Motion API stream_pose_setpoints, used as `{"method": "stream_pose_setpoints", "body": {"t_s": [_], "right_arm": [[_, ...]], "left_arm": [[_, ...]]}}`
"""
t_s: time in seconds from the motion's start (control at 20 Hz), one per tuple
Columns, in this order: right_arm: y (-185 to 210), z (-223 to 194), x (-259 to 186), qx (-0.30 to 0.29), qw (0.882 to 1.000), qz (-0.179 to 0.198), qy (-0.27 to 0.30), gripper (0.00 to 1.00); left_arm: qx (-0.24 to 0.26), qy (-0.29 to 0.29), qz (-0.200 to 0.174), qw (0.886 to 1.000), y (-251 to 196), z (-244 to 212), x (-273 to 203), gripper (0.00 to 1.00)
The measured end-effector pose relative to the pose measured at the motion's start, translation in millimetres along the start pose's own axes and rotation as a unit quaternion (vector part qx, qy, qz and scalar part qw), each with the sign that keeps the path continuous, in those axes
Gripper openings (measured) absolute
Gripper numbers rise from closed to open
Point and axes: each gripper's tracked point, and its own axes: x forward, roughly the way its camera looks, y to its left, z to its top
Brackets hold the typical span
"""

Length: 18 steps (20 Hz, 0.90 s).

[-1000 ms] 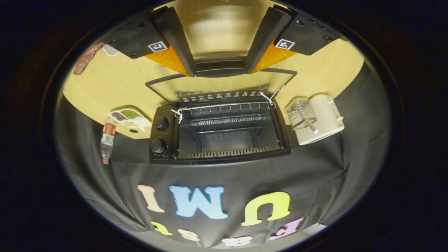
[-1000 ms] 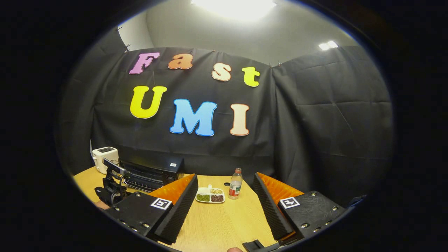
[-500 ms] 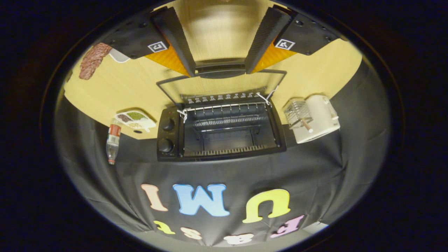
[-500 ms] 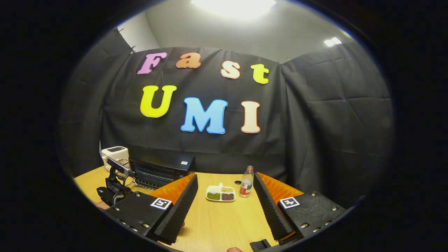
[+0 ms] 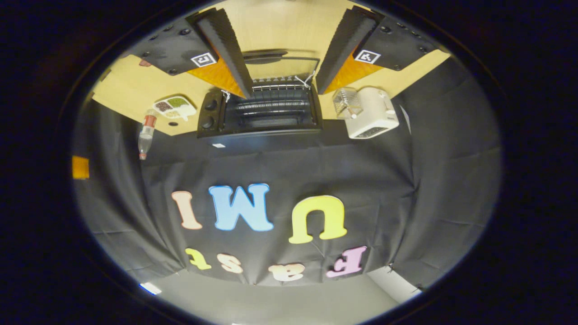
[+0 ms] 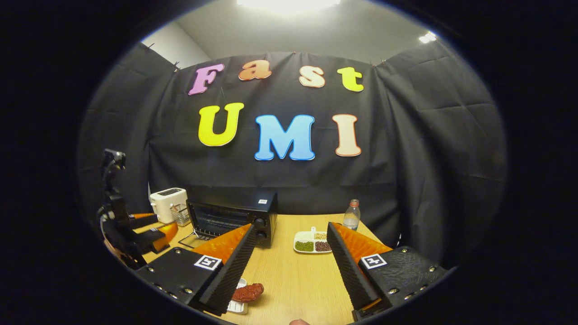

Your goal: Open the electric oven with the left hand, put the food in, and close the electric oven.

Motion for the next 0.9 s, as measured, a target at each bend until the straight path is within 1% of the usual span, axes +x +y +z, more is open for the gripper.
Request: {"method": "stream_pose_setpoints", "body": {"t_s": [0.05, 0.2, 0.3, 0.35, 0.4, 0.55, 0.6, 0.75, 0.8, 0.85, 0.9], "right_arm": [[3, -6, 3, 0.002, 1.000, 0.006, 0.007, 0.96], [14, -29, 13, 0.014, 0.999, 0.033, 0.035, 0.96], [24, -48, 19, 0.033, 0.996, 0.055, 0.066, 0.96], [28, -59, 21, 0.047, 0.993, 0.063, 0.088, 0.96], [32, -67, 22, 0.062, 0.990, 0.072, 0.104, 0.96], [43, -93, 26, 0.105, 0.979, 0.087, 0.149, 0.98], [45, -103, 27, 0.117, 0.975, 0.090, 0.164, 0.98], [47, -130, 33, 0.131, 0.966, 0.093, 0.204, 0.98], [46, -139, 35, 0.136, 0.962, 0.094, 0.216, 0.98], [47, -146, 37, 0.145, 0.958, 0.096, 0.229, 0.98], [48, -153, 39, 0.156, 0.953, 0.099, 0.241, 0.98]], "left_arm": [[0.000, -0.011, 0.005, 1.000, 6, 11, -9, 1.00], [-0.005, -0.034, 0.016, 0.999, 20, 37, -31, 0.90], [-0.012, -0.047, 0.020, 0.999, 25, 49, -39, 0.90], [-0.012, -0.052, 0.023, 0.998, 28, 54, -44, 0.90], [-0.010, -0.055, 0.026, 0.998, 32, 58, -48, 0.95], [-0.005, -0.059, 0.034, 0.998, 40, 61, -58, 0.95], [-0.004, -0.060, 0.037, 0.998, 43, 63, -61, 1.00], [-0.003, -0.056, 0.043, 0.997, 48, 59, -70, 1.00], [-0.004, -0.052, 0.043, 0.998, 49, 55, -73, 0.95], [-0.004, -0.049, 0.045, 0.998, 51, 54, -74, 1.00], [-0.004, -0.047, 0.046, 0.998, 52, 51, -77, 1.00]]}}
